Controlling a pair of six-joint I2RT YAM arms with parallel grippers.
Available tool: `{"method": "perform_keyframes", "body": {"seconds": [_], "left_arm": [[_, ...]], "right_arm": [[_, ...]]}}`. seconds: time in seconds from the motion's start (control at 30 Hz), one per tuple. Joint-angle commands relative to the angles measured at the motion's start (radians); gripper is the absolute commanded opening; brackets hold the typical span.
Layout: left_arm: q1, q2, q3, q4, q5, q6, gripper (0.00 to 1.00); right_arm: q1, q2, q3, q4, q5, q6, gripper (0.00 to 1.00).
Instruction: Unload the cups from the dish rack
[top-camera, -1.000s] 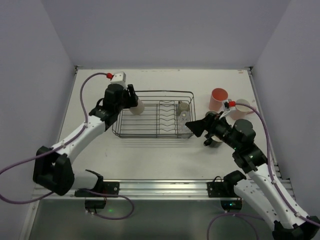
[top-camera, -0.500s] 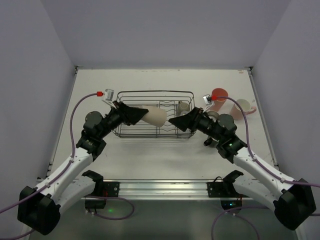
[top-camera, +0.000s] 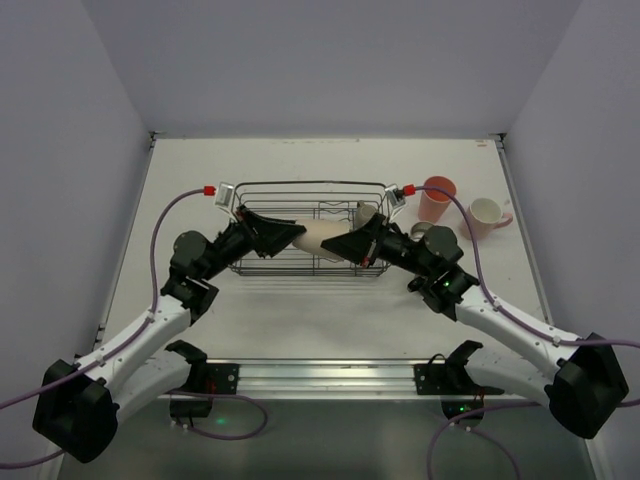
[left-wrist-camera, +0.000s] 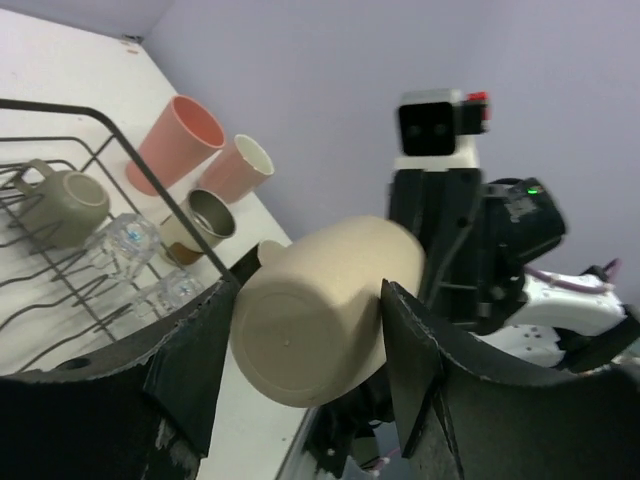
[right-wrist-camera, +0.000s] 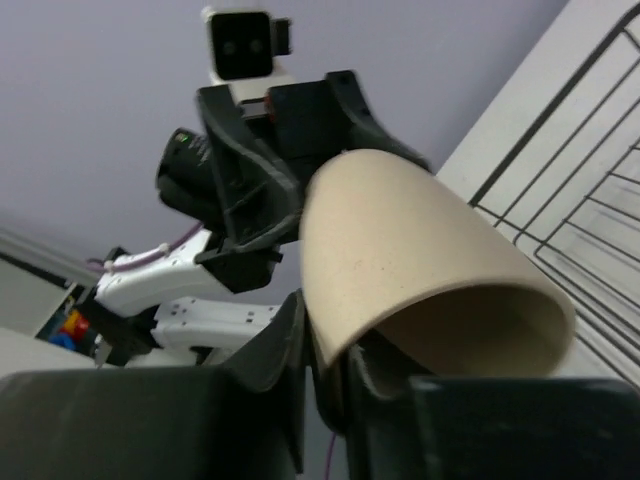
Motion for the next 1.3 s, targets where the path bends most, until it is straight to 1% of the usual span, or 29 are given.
{"method": "perform_keyframes", "body": {"seconds": [0.0, 0.03, 0.07, 0.1, 0.13, 0.17, 0.2, 0.23, 0.27, 0.3, 0.33, 0.4, 0.43, 0.47, 0.5, 0.57, 0.6, 0.73, 0.8, 0.87, 1.0, 1.1, 1.27], "left_arm": [[-0.017, -0.007, 0.018, 0.008, 0.009, 0.057, 0.6], [-0.018, -0.011, 0.029, -0.07, -0.001, 0.109, 0.66], [-0.018, -0.024, 0.041, -0.112, -0.014, 0.139, 0.73], [-0.018, -0.027, 0.072, -0.161, -0.039, 0.172, 0.84], [-0.018, -0.033, 0.093, -0.277, -0.055, 0.25, 0.88], [-0.018, -0.047, 0.145, -0.343, -0.076, 0.292, 0.94], [-0.018, -0.051, 0.176, -0.485, -0.133, 0.384, 0.96], [-0.018, -0.056, 0.203, -0.556, -0.164, 0.43, 0.97], [-0.018, -0.064, 0.234, -0.619, -0.194, 0.47, 0.98], [-0.018, -0.067, 0.283, -0.746, -0.257, 0.549, 0.98], [-0.018, -0.071, 0.305, -0.794, -0.286, 0.587, 0.98], [-0.018, -0.079, 0.343, -0.888, -0.36, 0.672, 0.98], [-0.018, -0.082, 0.349, -0.913, -0.385, 0.691, 0.99], [-0.018, -0.084, 0.36, -0.931, -0.421, 0.705, 0.99], [-0.018, -0.085, 0.362, -0.959, -0.431, 0.723, 0.99], [-0.018, -0.097, 0.36, -0.968, -0.437, 0.737, 0.99], [-0.018, -0.1, 0.356, -0.973, -0.437, 0.742, 0.99], [-0.018, -0.107, 0.369, -1.005, -0.428, 0.782, 0.99], [-0.018, -0.114, 0.366, -1.014, -0.44, 0.791, 0.99], [-0.018, -0.128, 0.35, -1.008, -0.448, 0.791, 0.99], [-0.018, -0.151, 0.294, -0.959, -0.465, 0.783, 0.99], [-0.018, -0.157, 0.282, -0.967, -0.466, 0.797, 0.99], [-0.018, -0.191, 0.257, -0.968, -0.471, 0.799, 0.99]], "right_arm": [[0.004, -0.034, 0.024, 0.017, 0.082, -0.042, 0.07], [0.006, -0.06, 0.027, -0.024, 0.1, -0.059, 0.02], [0.004, -0.074, 0.044, -0.13, 0.134, -0.103, 0.0], [0.004, -0.088, 0.058, -0.193, 0.146, -0.136, 0.0], [0.004, -0.119, 0.075, -0.272, 0.162, -0.172, 0.0], [0.004, -0.131, 0.12, -0.459, 0.195, -0.247, 0.0], [0.004, -0.14, 0.153, -0.562, 0.208, -0.293, 0.0], [0.004, -0.146, 0.185, -0.686, 0.219, -0.333, 0.0], [0.004, -0.156, 0.232, -0.889, 0.232, -0.381, 0.0], [0.01, -0.166, 0.246, -0.973, 0.255, -0.395, 0.0], [0.022, -0.183, 0.245, -1.091, 0.261, -0.406, 0.0], [0.071, -0.251, 0.228, -1.182, 0.315, -0.403, 0.0], [0.082, -0.269, 0.219, -1.224, 0.329, -0.395, 0.0], [0.09, -0.286, 0.207, -1.311, 0.34, -0.386, 0.0], [0.099, -0.288, 0.202, -1.351, 0.352, -0.383, 0.0], [0.104, -0.285, 0.181, -1.422, 0.381, -0.377, 0.0], [0.107, -0.271, 0.171, -1.431, 0.383, -0.372, 0.0], [0.127, -0.207, 0.139, -1.392, 0.383, -0.352, 0.0], [0.148, -0.161, 0.156, -1.41, 0.465, -0.351, 0.0], [0.159, -0.069, 0.202, -1.474, 0.572, -0.352, 0.0], [0.222, 0.054, 0.265, -1.51, 0.662, -0.346, 0.0], [0.237, 0.125, 0.27, -1.482, 0.662, -0.343, 0.01], [0.253, 0.195, 0.257, -1.438, 0.653, -0.34, 0.09]]}}
